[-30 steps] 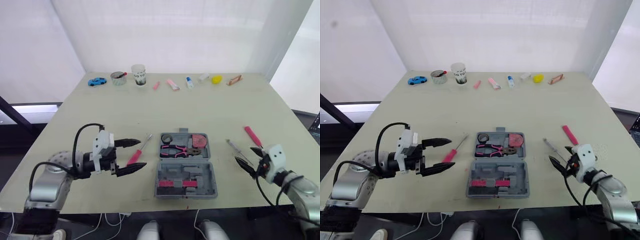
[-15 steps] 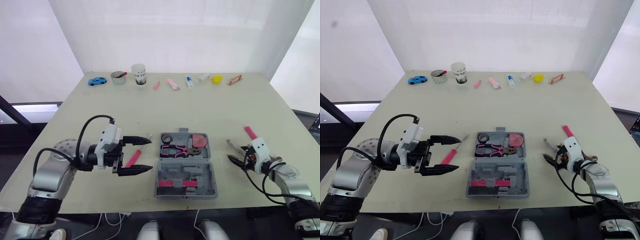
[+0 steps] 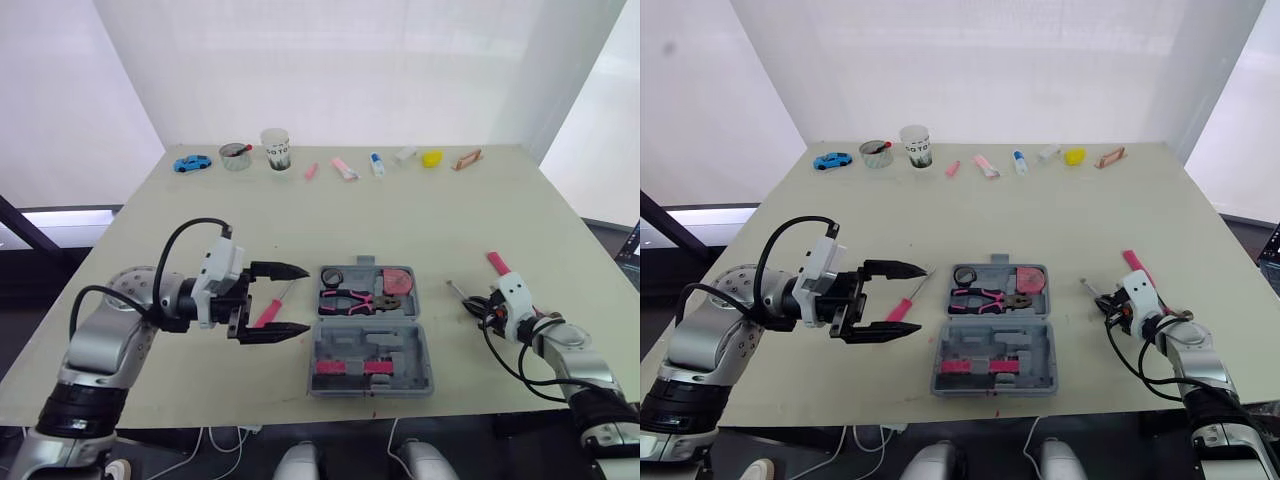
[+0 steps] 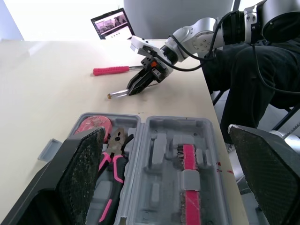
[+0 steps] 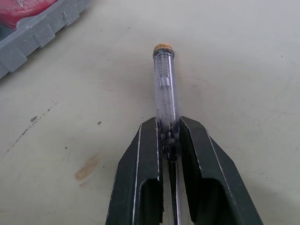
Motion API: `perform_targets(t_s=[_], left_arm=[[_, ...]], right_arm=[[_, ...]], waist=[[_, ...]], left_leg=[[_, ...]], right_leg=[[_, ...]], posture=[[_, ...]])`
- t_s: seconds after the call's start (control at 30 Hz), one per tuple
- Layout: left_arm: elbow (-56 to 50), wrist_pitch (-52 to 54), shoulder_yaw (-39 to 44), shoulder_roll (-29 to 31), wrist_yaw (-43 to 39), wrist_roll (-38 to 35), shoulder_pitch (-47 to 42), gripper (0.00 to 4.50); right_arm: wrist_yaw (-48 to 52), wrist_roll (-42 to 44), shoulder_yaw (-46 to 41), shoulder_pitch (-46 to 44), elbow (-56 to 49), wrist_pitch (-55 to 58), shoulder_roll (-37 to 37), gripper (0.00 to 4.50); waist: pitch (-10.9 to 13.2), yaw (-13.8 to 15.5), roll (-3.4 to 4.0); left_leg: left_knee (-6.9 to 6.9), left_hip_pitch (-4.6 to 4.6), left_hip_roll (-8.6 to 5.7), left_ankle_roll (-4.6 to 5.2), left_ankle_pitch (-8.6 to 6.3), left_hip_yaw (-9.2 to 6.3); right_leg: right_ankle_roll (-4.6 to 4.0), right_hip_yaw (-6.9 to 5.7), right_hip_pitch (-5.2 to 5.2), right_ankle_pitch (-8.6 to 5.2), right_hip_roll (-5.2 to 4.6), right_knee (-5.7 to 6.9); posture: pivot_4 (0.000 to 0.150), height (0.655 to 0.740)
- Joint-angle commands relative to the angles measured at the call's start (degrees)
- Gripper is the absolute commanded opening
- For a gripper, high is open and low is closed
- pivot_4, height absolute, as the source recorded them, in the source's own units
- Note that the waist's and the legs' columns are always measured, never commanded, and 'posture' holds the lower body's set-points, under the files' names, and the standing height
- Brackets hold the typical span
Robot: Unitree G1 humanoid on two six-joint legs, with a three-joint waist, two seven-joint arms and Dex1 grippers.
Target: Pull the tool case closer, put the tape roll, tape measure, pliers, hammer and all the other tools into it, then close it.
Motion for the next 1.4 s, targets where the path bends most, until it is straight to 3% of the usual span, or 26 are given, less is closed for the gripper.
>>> perform_targets(t_s=[0.03,0.4,0.57,0.77,1.0,1.23,1.4], left_arm=[[0.1,-1.2,0.8,-0.4,-0.3,-0.5,-1.4,4.50],[3.6,-4.5,0.8,0.0,-1.7,1.6,-1.6,4.50],[5.5,-4.7,1.3,0.4,-2.9,1.3,-1.5,4.50],[7.9,-6.0,2.4,1.3,-5.0,1.4,0.0,4.50],[12.6,-9.3,3.1,2.8,-6.9,2.8,0.2,4.50],[15.3,-10.0,3.9,4.2,-8.8,2.8,1.2,4.50],[15.0,-9.8,4.1,4.7,-9.2,2.7,2.2,4.50]], right_arm=[[1.2,0.5,-0.7,0.2,-4.6,-0.4,-1.1,0.05],[6.0,0.3,3.0,2.9,-25.3,4.7,-4.7,0.05],[9.6,1.3,8.6,0.3,-37.6,16.7,-7.1,0.05],[11.5,1.6,16.1,-7.9,-45.2,29.5,-6.2,0.05],[12.1,-2.7,27.4,-18.1,-43.8,36.0,-3.8,0.05],[13.3,-9.0,39.5,-23.7,-40.8,39.5,-1.5,0.05],[12.6,-11.8,43.8,-25.7,-39.2,41.6,2.1,0.05]], waist=[[0.0,0.0,0.00],[0.0,0.1,0.03],[0.1,0.1,0.06],[0.1,0.1,0.08],[0.1,0.3,0.07],[0.1,0.1,0.05],[0.1,0.1,0.05]], left_leg=[[0.00,0.00,0.00,0.00,0.00,0.00],[0.00,-0.01,0.02,0.00,0.00,-0.04],[0.01,-0.01,0.03,0.00,0.00,-0.03],[0.03,-0.02,0.04,0.00,0.00,-0.03],[0.02,-0.13,0.05,0.00,0.00,-0.07],[0.24,-0.90,0.05,0.00,0.01,-0.13],[0.19,-0.97,0.08,0.00,0.01,-0.14]], right_leg=[[0.00,0.00,0.00,0.00,0.00,0.00],[0.11,-0.03,0.00,0.06,0.02,0.01],[0.09,-0.03,-0.02,0.05,0.02,0.01],[-0.08,-0.04,-0.04,-0.05,0.03,0.03],[-0.10,-0.12,-0.11,-0.05,0.02,0.01],[0.08,-0.19,-0.86,0.08,0.02,0.18],[0.07,-0.19,-0.96,0.07,0.06,0.17]], posture=[[0.150,0.7400],[0.150,0.7400],[0.150,0.7400],[0.150,0.7400],[0.150,0.7400],[0.150,0.7400],[0.150,0.7400]])
